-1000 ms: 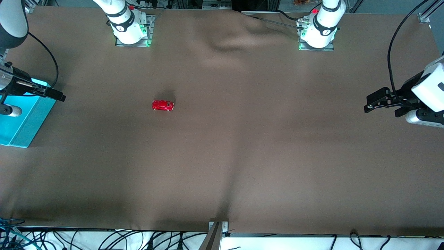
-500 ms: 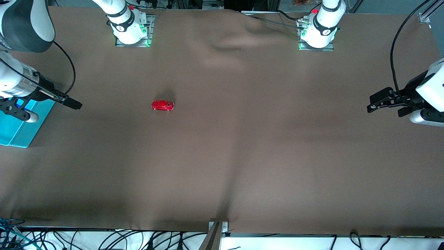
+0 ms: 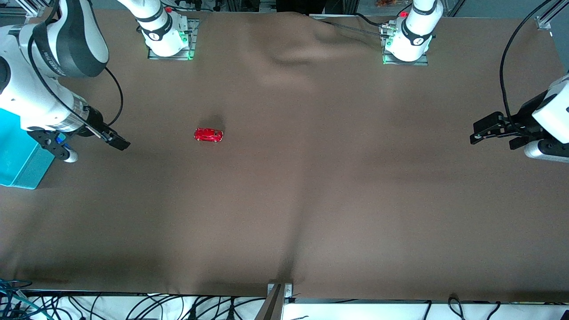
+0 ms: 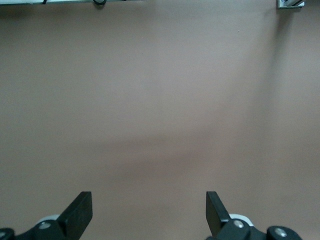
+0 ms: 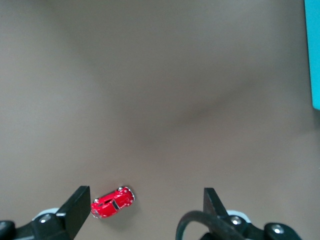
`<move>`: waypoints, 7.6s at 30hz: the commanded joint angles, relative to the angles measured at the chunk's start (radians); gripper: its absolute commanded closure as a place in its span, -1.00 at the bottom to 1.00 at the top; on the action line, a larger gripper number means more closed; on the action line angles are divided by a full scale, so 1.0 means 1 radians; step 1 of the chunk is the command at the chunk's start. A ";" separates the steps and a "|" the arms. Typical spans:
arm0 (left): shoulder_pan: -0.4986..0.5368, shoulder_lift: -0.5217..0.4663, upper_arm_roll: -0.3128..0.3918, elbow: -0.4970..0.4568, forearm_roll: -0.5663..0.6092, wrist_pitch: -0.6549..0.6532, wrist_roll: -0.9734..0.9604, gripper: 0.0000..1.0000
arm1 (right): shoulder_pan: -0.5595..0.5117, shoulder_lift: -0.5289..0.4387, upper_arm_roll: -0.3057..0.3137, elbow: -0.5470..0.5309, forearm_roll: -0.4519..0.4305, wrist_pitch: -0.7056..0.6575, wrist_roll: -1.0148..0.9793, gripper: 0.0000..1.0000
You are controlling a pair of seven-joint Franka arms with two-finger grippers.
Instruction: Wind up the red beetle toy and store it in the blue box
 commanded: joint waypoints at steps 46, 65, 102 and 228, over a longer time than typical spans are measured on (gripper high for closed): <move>0.000 0.001 0.008 0.001 -0.024 -0.012 0.030 -1.00 | 0.158 0.136 0.083 -0.249 0.012 0.333 0.872 -1.00; 0.001 0.001 0.008 0.001 -0.021 -0.012 0.030 -1.00 | 0.176 0.147 0.115 -0.341 0.006 0.425 1.029 -1.00; 0.001 0.001 0.008 0.001 -0.022 -0.012 0.030 -1.00 | 0.267 0.185 0.144 -0.525 -0.004 0.627 1.352 -1.00; 0.001 0.001 0.010 0.000 -0.024 -0.012 0.031 -1.00 | -0.105 0.002 -0.109 -0.321 -0.114 0.222 -0.135 1.00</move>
